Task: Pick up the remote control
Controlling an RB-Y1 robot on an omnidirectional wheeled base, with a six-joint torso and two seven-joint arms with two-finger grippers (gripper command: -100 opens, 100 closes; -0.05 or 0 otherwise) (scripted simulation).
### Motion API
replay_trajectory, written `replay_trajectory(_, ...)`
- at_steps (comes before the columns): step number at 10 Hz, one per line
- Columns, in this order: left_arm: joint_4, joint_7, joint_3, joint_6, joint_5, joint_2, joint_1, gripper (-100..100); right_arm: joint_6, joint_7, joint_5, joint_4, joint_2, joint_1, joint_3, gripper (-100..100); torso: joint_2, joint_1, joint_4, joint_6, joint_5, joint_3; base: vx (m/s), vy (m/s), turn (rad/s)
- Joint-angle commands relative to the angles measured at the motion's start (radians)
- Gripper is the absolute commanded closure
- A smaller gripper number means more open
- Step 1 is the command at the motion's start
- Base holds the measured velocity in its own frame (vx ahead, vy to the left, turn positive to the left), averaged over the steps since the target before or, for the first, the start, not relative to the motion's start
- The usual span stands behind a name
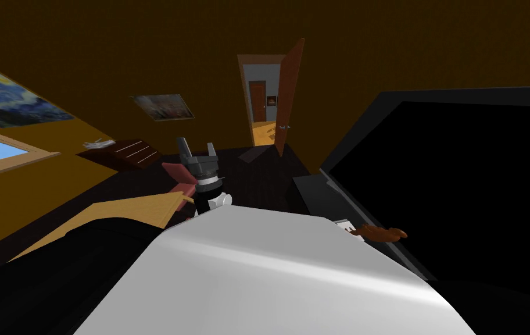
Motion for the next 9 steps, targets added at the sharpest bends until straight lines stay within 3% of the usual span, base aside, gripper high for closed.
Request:
replay_trajectory(1, 0.000, 0.000, 0.000, 0.000, 0.000, 0.000, 0.000, 0, -0.004, 0.003, 0.005, 0.045, -0.007, -0.009, 0.004, -100, 0.000, 0.000, 0.000, 0.000, 0.000, 0.000, -0.006, -0.067, 0.110)
replay_trajectory(4, 0.000, 0.000, 0.000, 0.000, 0.000, 0.000, 0.000, 0, -0.002, 0.007, 0.036, 0.159, -0.041, -0.018, 0.047, -100, 0.000, -0.002, 0.000, 0.000, 0.000, 0.000, -0.012, -0.105, 0.235)
replay_trajectory(5, 0.000, 0.000, 0.000, 0.000, 0.000, 0.000, 0.000, 0, -0.002, 0.007, 0.036, 0.159, -0.041, -0.018, 0.047, -100, 0.000, -0.004, 0.000, 0.000, -0.001, 0.000, -0.024, -0.111, 0.081)
replay_trajectory(9, 0.000, 0.000, 0.000, 0.000, 0.000, 0.000, 0.000, 0, -0.004, 0.005, 0.057, 0.253, -0.063, -0.055, 0.099, -100, 0.001, -0.004, 0.000, 0.000, -0.001, 0.001, -0.032, -0.117, 0.157)
